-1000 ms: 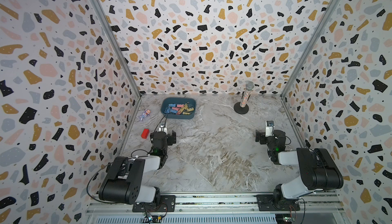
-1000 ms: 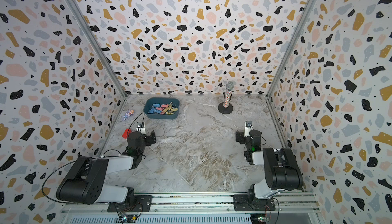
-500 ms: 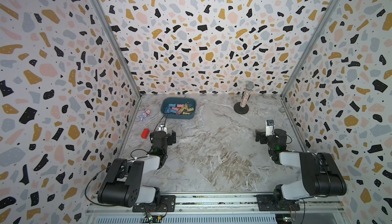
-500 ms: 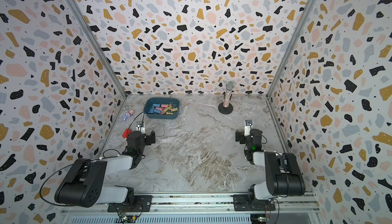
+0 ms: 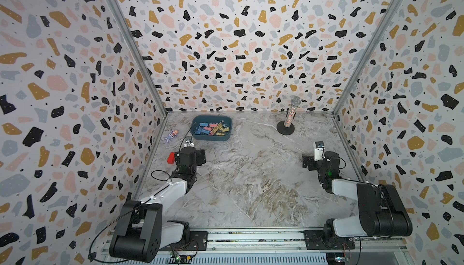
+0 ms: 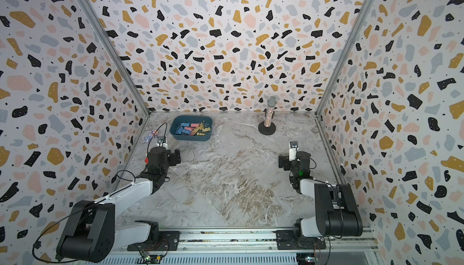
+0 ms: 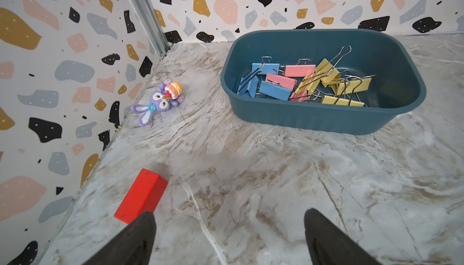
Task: Take out the binder clips from the storage box
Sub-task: Move the storage box to the center of the board.
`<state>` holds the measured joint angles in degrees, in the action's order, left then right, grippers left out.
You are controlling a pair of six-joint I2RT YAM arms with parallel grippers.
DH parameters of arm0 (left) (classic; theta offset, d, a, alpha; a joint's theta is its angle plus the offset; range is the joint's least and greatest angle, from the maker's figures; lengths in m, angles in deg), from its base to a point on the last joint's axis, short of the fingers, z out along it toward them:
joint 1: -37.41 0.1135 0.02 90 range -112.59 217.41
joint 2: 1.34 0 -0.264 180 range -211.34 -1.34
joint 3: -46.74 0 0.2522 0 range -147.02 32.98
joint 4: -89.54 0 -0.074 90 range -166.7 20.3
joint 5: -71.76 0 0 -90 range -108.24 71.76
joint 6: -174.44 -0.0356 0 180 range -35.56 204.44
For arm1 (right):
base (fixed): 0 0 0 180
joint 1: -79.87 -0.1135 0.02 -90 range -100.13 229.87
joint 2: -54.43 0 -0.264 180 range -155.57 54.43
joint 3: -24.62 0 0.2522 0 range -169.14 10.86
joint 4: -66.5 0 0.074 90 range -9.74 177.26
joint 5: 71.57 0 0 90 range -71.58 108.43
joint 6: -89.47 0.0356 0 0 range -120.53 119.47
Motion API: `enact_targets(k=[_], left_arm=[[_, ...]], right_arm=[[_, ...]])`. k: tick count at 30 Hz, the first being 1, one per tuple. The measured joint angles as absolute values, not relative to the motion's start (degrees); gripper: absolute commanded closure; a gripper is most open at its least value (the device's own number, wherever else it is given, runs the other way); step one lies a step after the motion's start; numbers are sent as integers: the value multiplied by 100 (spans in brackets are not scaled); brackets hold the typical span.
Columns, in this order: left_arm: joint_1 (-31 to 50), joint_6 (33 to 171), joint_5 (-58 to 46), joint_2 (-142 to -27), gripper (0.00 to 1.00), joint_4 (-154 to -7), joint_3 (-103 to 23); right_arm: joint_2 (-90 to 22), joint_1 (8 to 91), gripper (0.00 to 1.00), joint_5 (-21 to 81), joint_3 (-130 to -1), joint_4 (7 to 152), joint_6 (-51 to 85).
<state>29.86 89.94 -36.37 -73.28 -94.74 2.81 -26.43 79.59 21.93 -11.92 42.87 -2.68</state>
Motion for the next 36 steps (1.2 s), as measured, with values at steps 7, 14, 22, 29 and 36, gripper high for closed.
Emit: enact_targets(k=[7,14,22,29,36], left_arm=[[2986,9855,-3390,-7734,13,-7975,-1225],[2999,10535,-2951,-8781,19,-6447,-3011],[3216,11551,-2284,-10090,24,-5322,-4469],[3360,12279,-1775,-11083,29,-4696,-5142],[3353,12561,-1733,-11218,30,-4390,-5234]], right_arm=[[-2588,7953,0,2252,-1240,4490,-268],[-2444,7953,0,2381,-1291,4683,-270],[-2422,7953,0,2534,-1315,4877,-270],[-2422,7953,0,2635,-1376,4956,-270],[-2422,7953,0,2681,-1376,4971,-268]])
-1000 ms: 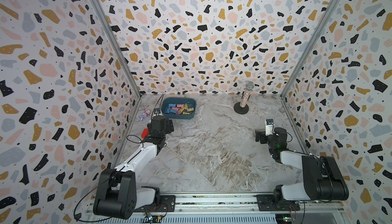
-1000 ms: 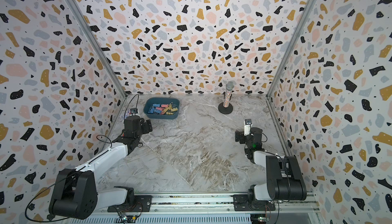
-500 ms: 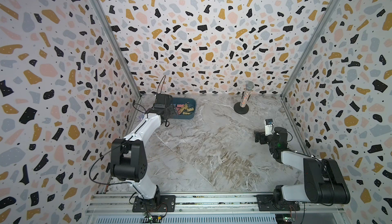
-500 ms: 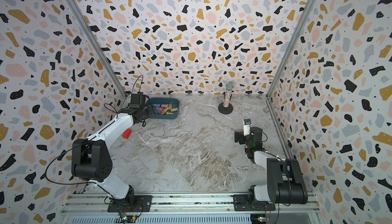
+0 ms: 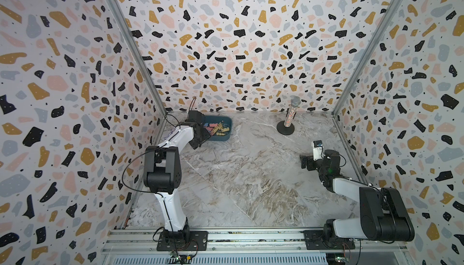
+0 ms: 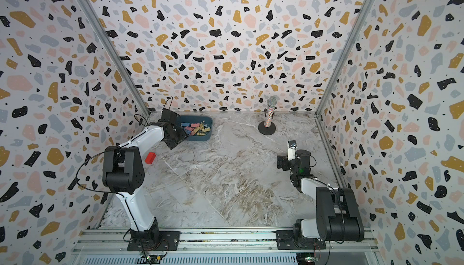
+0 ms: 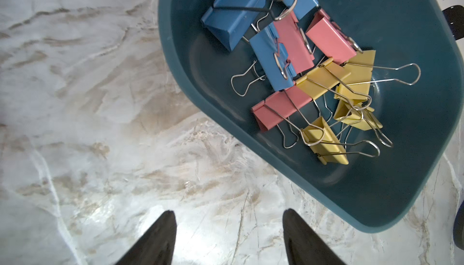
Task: Take out the binder clips from the storage box
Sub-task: Move the storage box to the center of the board.
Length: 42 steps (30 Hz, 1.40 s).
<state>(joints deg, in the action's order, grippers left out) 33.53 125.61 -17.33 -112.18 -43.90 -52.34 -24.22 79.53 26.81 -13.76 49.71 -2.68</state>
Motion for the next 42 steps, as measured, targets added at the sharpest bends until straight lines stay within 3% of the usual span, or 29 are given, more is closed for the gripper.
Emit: enact_targets(k=[23,42], left_arm=[[3196,12889,-1753,-12195,31,-4281,-6453],[3049,12878,-1770,-12477,37,-4255,-6451]], right_arm=[[-2470,7953,0,2794,-1376,4971,-268],[-2470,7953,0,2805,-1380,4971,-266]])
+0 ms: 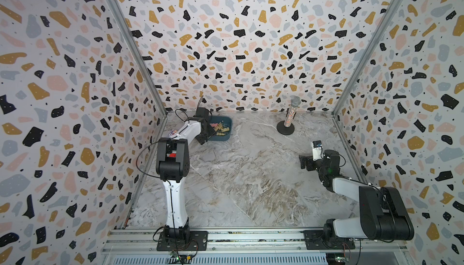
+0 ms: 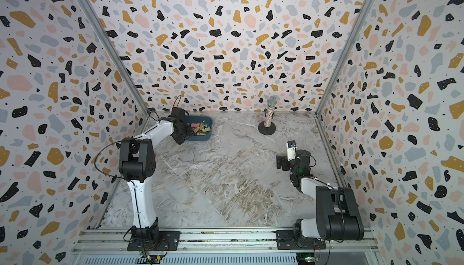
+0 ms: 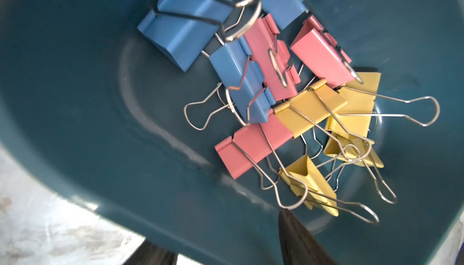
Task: Take out the binder clips from the storage box
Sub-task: Move the storage box to the center of the board.
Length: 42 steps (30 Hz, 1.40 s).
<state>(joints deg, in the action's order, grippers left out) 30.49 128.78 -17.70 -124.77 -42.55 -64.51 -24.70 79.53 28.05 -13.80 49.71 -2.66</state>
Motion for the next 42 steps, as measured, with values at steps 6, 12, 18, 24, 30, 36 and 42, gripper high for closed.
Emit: enact_targets(k=[6,12,18,24,30,36,42], left_arm=[[2999,12882,-1790,-12416,39,-4428,-6309],[2962,12889,-1788,-12294,44,-4519,-6125],[2866,12904,-1788,-12143,46,-4519,-5955],[2713,12930,-1786,-11918,47,-4600,-5669],[2547,12998,-1783,-11651,48,-4736,-5330],[2381,13046,-1799,-11356,53,-4926,-4947],[2254,13088,-1827,-11212,55,-5066,-4714]], right_arm=[[-2470,7953,0,2807,-1382,4971,-261],[-2472,7953,0,2805,-1385,4973,-244],[-2472,7953,0,2805,-1387,4980,-244],[-2474,7953,0,2805,-1387,4980,-244],[-2474,7953,0,2805,-1387,4982,-244],[-2474,7953,0,2807,-1387,4982,-242],[-2474,7953,0,2810,-1387,4984,-224]])
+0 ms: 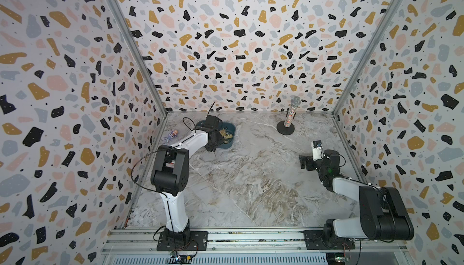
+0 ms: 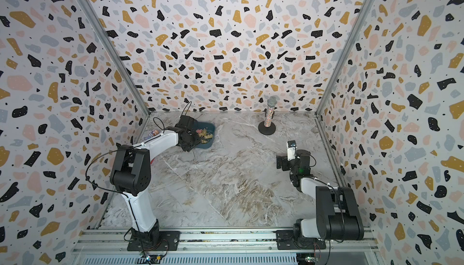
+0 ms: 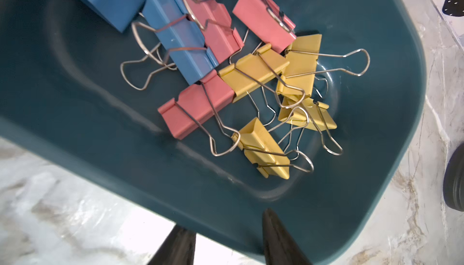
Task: Take out the binder clips from the storage box
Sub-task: Move the storage box to the center of the board.
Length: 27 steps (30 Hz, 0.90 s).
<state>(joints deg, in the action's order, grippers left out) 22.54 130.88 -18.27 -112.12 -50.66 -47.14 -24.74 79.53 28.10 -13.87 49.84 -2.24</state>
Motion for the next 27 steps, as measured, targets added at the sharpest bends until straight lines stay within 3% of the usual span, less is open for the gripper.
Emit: enact_targets(k=[27], left_arm=[[1410,13210,-1969,-11168,61,-5562,-4423]], right_arm=[[-2474,7953,0,2812,-1391,4987,-202]])
